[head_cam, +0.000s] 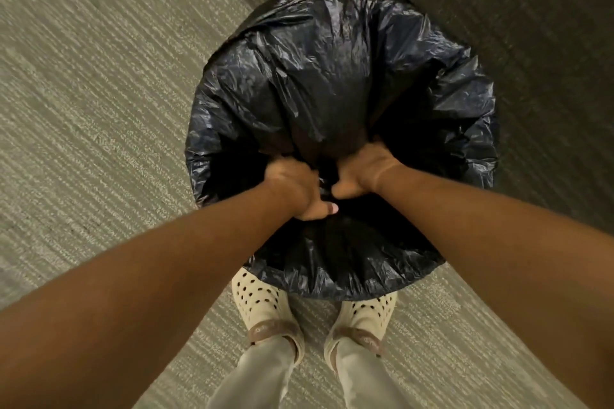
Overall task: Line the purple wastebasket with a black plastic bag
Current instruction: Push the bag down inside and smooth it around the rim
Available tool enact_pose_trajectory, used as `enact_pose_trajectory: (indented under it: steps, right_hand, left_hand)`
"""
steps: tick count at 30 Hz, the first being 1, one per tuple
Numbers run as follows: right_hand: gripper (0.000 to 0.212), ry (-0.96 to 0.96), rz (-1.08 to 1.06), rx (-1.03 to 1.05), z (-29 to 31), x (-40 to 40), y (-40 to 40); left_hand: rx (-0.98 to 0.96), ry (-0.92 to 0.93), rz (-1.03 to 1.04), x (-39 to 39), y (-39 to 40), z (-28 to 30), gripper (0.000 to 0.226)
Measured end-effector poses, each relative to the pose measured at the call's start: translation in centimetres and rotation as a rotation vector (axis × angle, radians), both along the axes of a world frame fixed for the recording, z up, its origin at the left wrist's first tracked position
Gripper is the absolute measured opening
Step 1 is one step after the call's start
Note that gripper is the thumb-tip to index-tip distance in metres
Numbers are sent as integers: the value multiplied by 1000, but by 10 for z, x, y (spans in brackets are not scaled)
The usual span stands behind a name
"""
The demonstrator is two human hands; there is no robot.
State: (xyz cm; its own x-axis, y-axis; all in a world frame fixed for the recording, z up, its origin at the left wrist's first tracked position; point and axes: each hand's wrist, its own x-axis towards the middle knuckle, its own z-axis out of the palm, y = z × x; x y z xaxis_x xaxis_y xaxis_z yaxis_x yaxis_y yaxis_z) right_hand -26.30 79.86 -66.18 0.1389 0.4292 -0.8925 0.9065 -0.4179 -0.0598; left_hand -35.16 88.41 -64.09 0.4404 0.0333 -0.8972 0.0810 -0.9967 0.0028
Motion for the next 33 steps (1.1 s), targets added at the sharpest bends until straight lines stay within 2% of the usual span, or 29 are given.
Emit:
enact_pose_trajectory:
  steps: [3,4,6,7,8,9,12,15,17,19,21,23,25,27,33]
  right_hand:
    - [47,132,-164,187,3,9,14]
    - [44,196,-324,243,12,17,22]
    - [42,422,-961,336,26,21,36]
    - [42,455,-1038,395,26,29,45]
    - [43,326,-760,389,20,34,44]
    - [44,212,-608,359,19,35,44]
    - [42,150,-606,322,6,34,39]
    - [40,112,-492,345,-6,19,27]
    - [41,115,-266,260,-13,3,16]
    - [49,107,5,75,-22,-10,4]
    - [58,39,135,-49,-30,-11,-3]
    - [59,-8,140,-15,-31,-9,-2]
    - [47,-60,71,168,-30,-9,3]
    - [40,-59,9,231,-33,-12,8]
    - [56,-75,-47,-18,-41,3,-3]
  left_hand:
    - [13,36,-99,-6,-9,-1,83]
    - [24,75,-110,-9,-10,-3,82]
    - [24,119,-99,-13,-7,-6,80]
    - [19,130,-98,-14,-6,-7,79]
    - [18,144,-103,-14,-5,-7,79]
    - [21,160,-111,-14,-4,-6,80]
    - [21,165,-100,-12,-2,-2,84]
    - [1,96,-40,-5,1,0,81]
    - [9,110,-15,-1,4,-1,79]
    - [59,169,-28,0,7,-2,80]
    - [124,209,-57,1,8,-2,85]
    - [134,208,-72,1,8,-1,88]
    - [108,188,-76,1,6,1,88]
    - [105,186,-89,1,5,0,90]
    - [116,300,-45,-3,9,5,82]
